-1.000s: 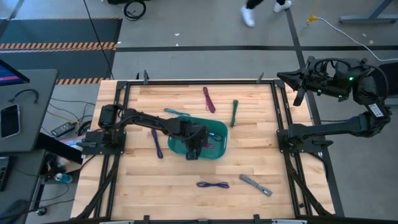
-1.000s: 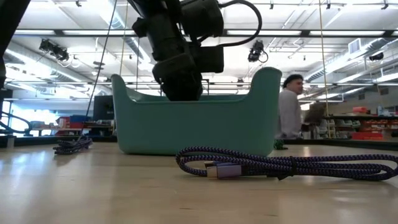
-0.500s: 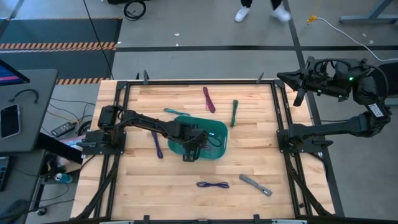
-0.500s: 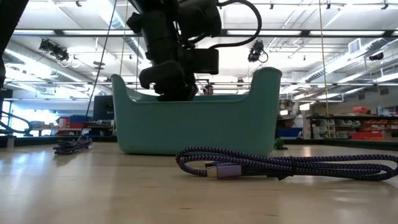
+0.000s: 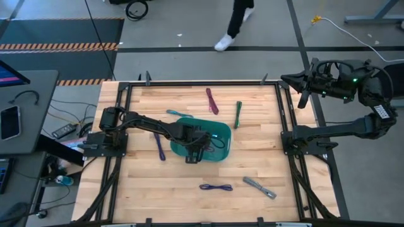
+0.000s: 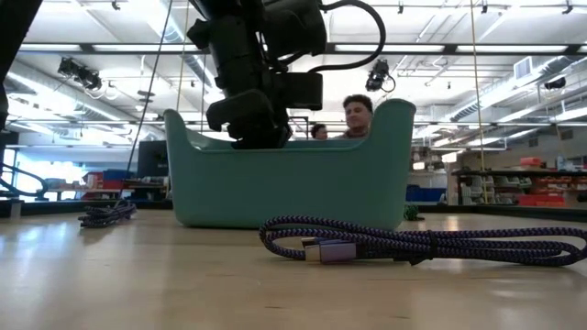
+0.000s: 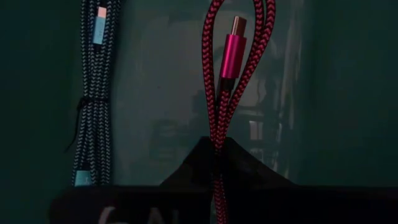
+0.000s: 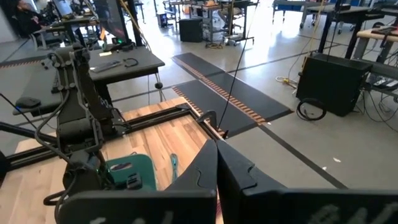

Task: Pick and place USB-C Cables
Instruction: Put the bottom pink charger cable into the blue bin

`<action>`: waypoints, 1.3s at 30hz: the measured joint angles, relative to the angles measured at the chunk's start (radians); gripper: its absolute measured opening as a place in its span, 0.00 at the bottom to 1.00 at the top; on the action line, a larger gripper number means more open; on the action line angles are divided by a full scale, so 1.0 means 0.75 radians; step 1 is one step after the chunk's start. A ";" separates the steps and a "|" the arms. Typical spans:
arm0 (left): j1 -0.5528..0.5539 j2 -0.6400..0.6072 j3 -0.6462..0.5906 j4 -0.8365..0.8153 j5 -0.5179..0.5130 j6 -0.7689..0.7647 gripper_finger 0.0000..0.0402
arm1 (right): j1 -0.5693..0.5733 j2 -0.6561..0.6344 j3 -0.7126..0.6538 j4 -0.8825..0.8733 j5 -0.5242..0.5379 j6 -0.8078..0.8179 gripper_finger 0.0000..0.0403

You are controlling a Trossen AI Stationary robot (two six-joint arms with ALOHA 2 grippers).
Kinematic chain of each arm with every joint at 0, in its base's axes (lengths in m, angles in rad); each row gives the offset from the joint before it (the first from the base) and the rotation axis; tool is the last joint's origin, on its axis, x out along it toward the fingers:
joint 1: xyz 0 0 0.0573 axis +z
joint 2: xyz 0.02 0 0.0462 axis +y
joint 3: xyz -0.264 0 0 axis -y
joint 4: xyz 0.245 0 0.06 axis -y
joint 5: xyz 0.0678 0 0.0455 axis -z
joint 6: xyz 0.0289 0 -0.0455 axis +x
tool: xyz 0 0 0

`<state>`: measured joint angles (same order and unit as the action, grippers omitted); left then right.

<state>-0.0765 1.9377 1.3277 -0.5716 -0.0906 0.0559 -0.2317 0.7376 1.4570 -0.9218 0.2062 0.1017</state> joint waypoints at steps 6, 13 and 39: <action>0.001 0.000 0.000 0.001 0.000 -0.001 0.04 | 0.000 0.000 0.000 0.000 0.000 0.000 0.00; 0.001 0.000 0.000 0.001 0.000 -0.008 0.04 | 0.000 0.000 0.000 -0.001 0.000 0.001 0.00; 0.001 0.000 0.000 0.051 0.001 -0.050 0.23 | 0.000 0.000 0.000 -0.001 0.000 0.001 0.00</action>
<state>-0.0757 1.9377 1.3277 -0.5336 -0.0902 0.0181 -0.2317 0.7376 1.4570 -0.9226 0.2061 0.1020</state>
